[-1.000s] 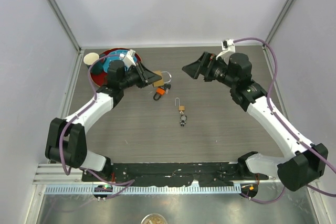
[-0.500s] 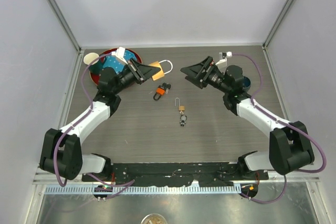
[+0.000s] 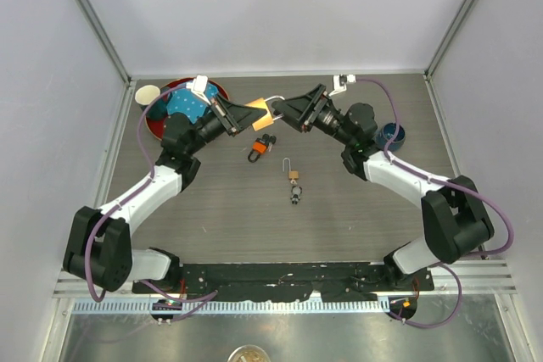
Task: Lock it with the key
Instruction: Lock the lock.
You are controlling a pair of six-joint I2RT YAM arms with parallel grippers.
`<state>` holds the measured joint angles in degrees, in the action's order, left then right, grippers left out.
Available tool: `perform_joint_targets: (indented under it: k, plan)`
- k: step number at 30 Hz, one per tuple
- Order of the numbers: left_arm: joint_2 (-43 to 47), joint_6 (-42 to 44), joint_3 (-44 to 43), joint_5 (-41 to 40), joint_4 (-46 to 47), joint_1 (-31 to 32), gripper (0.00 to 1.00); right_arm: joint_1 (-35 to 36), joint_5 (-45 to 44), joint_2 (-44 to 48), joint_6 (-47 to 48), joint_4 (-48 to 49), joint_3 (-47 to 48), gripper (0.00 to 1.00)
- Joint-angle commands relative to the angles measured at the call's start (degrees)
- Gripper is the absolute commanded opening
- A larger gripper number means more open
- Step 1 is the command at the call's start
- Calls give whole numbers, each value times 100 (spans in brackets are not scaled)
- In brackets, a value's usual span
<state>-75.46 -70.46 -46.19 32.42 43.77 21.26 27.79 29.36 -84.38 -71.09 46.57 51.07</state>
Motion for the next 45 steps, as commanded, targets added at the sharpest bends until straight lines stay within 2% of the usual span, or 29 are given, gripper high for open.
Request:
perform_joint_targets:
  k: [1,6,11,14,19,21,25,28,29,30,32,34,35,41,45]
  plan:
    - [330,-135,-74,-105,888,19,0,16,-229,-140,-282,756,342,66]
    - [304,-135,-48,-105,897,45,0,25,-212,-263,-467,942,395,52]
    - [251,-135,-48,-114,932,89,0,86,-203,-360,-520,977,457,43]
    - [207,-135,-56,-122,949,124,0,121,-133,-421,-520,942,553,33]
    - [163,-100,-65,-122,958,142,0,157,-168,-431,-450,872,553,6]
    - [190,-48,-65,-122,949,142,0,165,-212,-334,-397,793,492,2]
    - [286,198,-65,-114,678,142,0,156,-308,-149,-81,547,465,2]
    - [400,540,-109,-96,301,142,16,156,-274,-27,155,327,535,2]
    - [488,655,-144,-79,160,133,28,156,-221,0,226,257,562,2]
    - [532,813,-223,-52,-7,133,34,148,-195,35,305,65,632,2]
    - [672,1208,-337,-78,-648,90,49,130,-107,167,586,-147,685,2]
    - [761,1385,-513,-201,-1392,-15,58,113,-45,237,762,-472,781,2]
    - [796,1533,-574,-228,-1650,-68,66,95,7,290,920,-569,817,2]
    - [901,2149,-1136,202,-3004,-394,82,69,658,370,1869,-1991,1466,1]
    - [744,3184,-1882,597,-4513,-421,84,51,1044,352,2844,-3571,2090,2]
